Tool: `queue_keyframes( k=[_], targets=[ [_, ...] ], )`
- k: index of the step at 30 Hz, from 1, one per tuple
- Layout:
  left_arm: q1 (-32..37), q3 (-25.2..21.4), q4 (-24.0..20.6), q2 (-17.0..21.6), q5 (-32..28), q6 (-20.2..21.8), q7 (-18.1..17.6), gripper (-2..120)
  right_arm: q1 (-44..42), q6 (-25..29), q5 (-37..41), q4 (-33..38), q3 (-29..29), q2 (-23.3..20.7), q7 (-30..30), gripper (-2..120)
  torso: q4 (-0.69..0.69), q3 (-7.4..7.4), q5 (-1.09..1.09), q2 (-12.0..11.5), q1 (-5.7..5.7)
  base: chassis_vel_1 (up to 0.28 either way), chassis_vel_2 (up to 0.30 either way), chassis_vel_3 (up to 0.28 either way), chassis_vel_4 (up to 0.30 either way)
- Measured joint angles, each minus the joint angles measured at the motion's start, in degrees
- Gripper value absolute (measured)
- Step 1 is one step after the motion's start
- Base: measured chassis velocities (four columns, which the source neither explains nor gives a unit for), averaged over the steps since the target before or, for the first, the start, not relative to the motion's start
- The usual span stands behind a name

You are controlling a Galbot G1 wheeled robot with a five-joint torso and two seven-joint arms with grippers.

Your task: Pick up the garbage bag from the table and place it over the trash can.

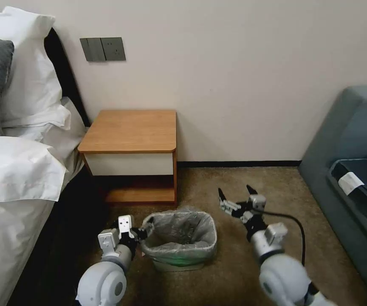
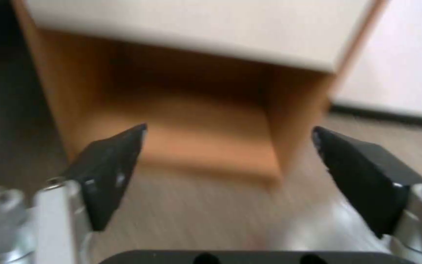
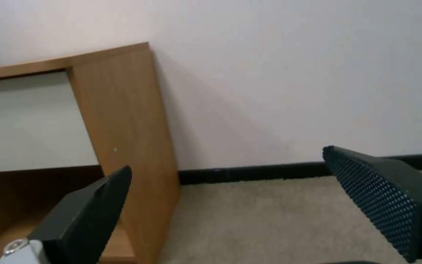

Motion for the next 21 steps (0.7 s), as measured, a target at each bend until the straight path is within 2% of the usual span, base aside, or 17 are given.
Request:
queue_keyframes(
  k=[1,3,4,5,6,7,8,10,21],
  targets=[
    [0.00,0.00,0.00,0.00,0.00,0.00,0.00,93,0.00,0.00,0.00,0.00,0.00,0.00,0.00,100,0.00,0.00,0.00,0.00,0.00,0.000,0.000,0.000,0.000],
    [0.02,-0.92,3.64,0.43,3.21,-9.10,1.37,99,-1.34,3.09,-2.66,-1.61,1.15,2.60,-1.19,100,0.00,0.00,0.03,0.00,0.00,0.000,0.000,0.000,0.000],
    [0.21,-1.22,4.64,0.60,3.25,-11.38,1.94,99,-1.76,4.21,-3.27,-2.05,1.63,3.43,-1.49,100,0.00,0.00,0.02,0.00,0.00,0.000,0.000,0.000,0.000],
    [0.21,-1.22,4.64,0.60,3.25,-11.38,1.94,99,-1.76,4.21,-3.27,-2.05,1.63,3.43,-1.49,100,0.00,0.00,0.02,0.00,0.00,0.000,0.000,0.000,0.000],
    [0.70,-1.77,5.73,0.78,2.85,-13.81,3.47,100,-2.38,5.43,-4.08,-2.56,2.36,4.32,-1.90,100,0.00,0.00,0.02,0.00,0.00,0.000,0.000,0.000,0.000],
    [0.70,-1.77,5.73,0.78,2.85,-13.81,3.47,100,-2.38,5.43,-4.08,-2.56,2.36,4.32,-1.90,100,0.00,0.00,0.02,0.00,0.00,0.000,0.000,0.000,0.000],
    [0.99,-2.15,6.30,0.85,2.76,-14.92,5.01,100,-2.73,6.42,-4.87,-2.95,2.94,4.76,-2.16,100,0.00,0.00,0.02,0.00,0.00,0.000,0.000,0.000,0.000],
    [1.20,-2.38,6.85,0.87,2.86,-15.87,6.37,95,-3.00,8.00,-6.29,-3.71,4.28,5.33,-2.85,100,0.00,0.00,0.02,0.00,0.00,0.000,0.000,0.000,0.000],
    [1.24,-2.41,7.01,0.83,2.65,-16.09,6.80,93,-3.10,9.57,-7.33,-4.33,5.62,5.66,-3.97,100,0.00,0.00,0.03,-0.01,0.00,0.000,0.000,0.000,0.000]
  ],
)
